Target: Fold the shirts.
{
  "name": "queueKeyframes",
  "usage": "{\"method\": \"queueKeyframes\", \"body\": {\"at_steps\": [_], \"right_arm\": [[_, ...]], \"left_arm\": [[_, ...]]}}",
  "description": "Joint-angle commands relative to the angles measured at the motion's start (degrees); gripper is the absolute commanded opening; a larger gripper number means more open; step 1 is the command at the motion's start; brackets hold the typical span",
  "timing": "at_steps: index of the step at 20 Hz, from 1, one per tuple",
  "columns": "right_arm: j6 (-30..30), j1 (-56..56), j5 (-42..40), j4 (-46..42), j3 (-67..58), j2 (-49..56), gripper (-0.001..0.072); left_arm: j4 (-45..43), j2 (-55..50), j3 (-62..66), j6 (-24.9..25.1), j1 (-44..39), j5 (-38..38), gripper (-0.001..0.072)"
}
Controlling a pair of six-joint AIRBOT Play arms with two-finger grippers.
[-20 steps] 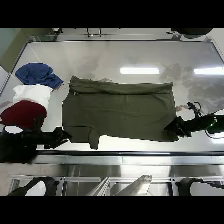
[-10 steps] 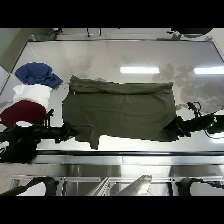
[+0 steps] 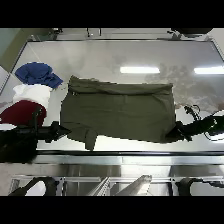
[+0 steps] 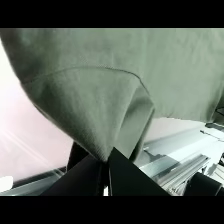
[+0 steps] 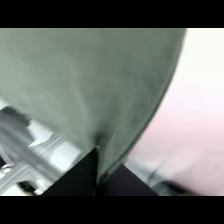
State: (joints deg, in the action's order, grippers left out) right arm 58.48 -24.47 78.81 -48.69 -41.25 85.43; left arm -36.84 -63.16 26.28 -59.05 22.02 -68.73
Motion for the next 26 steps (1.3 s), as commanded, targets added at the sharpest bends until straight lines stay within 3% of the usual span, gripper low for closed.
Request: {"method": "queueKeyframes", "body": {"at_steps": [1,6,9,13,20,26], "right_arm": [[0.0,0.0,3.3,2.9,-0.2,-0.4,0.0012],[1.6,-3.8,4.7,5.5,-4.4,-2.1,0.0012],[-0.8,-4.4,2.8,17.5,-7.6,-2.0,0.0012],[-2.4,-0.4,-5.6,29.1,-14.5,0.8,0.0013],[-2.6,7.3,-18.5,31.0,-25.1,14.0,0.0013],[-8.9,8.8,-24.8,32.3,-27.5,20.0,0.0015]], "left_arm": [[-0.6,2.9,1.3,0.1,0.9,-3.9,0.0026],[-0.5,2.7,11.0,-2.1,1.0,-5.7,0.0026],[-0.6,-3.8,20.2,-2.8,-0.5,-6.4,0.0025],[-0.5,-16.8,36.0,-3.1,-4.5,-5.7,0.0024],[-1.0,-40.3,64.8,-3.1,-10.7,-3.5,0.0024],[-1.2,-54.9,80.3,-2.5,-11.6,-3.8,0.0026]]}}
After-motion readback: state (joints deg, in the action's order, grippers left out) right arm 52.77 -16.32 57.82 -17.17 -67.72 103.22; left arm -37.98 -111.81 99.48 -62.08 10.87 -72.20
